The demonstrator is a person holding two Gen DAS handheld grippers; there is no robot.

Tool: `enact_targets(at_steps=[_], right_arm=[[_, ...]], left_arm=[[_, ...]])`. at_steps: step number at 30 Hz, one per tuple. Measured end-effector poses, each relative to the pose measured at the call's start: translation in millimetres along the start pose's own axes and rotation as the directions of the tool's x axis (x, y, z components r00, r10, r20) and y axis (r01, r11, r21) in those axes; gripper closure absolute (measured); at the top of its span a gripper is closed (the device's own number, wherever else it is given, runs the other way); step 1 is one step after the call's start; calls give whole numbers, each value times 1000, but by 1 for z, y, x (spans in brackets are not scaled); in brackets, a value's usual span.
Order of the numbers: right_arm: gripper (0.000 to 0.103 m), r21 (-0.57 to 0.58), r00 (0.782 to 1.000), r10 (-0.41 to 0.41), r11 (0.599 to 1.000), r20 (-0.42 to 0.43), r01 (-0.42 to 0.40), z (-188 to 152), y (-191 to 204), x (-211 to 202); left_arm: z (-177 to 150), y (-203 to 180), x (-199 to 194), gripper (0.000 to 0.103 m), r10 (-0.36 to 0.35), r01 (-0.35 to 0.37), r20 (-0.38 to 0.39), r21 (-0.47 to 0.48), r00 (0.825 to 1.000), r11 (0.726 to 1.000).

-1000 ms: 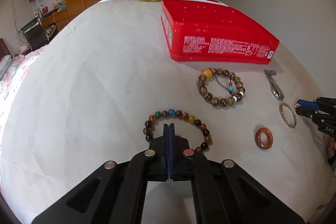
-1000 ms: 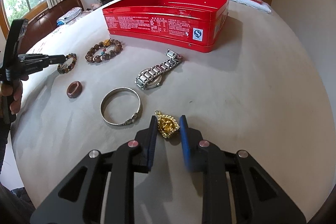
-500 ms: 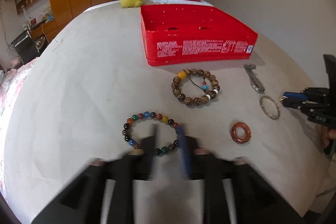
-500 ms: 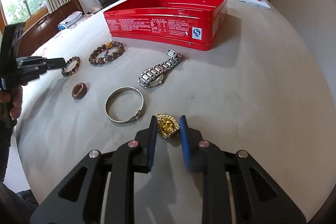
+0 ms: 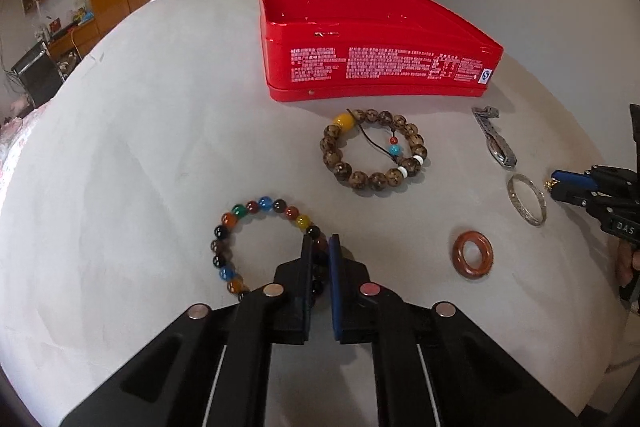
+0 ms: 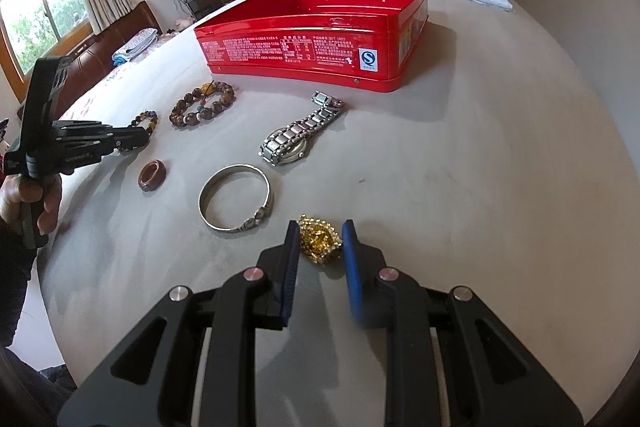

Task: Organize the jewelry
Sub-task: 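Carry the bracelet with the left tool while the right tool carries the pendant to the tray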

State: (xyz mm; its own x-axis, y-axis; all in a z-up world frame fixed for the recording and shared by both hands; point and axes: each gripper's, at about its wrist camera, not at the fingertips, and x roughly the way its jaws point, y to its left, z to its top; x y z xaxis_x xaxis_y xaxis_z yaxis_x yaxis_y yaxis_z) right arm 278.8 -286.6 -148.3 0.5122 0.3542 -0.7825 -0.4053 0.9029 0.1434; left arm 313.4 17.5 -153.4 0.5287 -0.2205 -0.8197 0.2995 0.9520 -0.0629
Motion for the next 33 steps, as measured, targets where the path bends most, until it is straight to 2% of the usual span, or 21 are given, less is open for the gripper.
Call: enact_targets(at_steps=[5,15,33], right_arm=[[83,2,1000,-1,1000,2,1,0,0,-1],[83,-11,1000,-8,1000,26,8,7,6,-15],[83,-60,995,7,998,96,-1,39,20,-58]], left_arm=[[-4,-1,-24,96,8,-8,48,-13,999,1000],[11,-2,-83,96,18,-17,166,-7,986,1000],[43,-14,-109,96,21,-31,223,38,974,999]])
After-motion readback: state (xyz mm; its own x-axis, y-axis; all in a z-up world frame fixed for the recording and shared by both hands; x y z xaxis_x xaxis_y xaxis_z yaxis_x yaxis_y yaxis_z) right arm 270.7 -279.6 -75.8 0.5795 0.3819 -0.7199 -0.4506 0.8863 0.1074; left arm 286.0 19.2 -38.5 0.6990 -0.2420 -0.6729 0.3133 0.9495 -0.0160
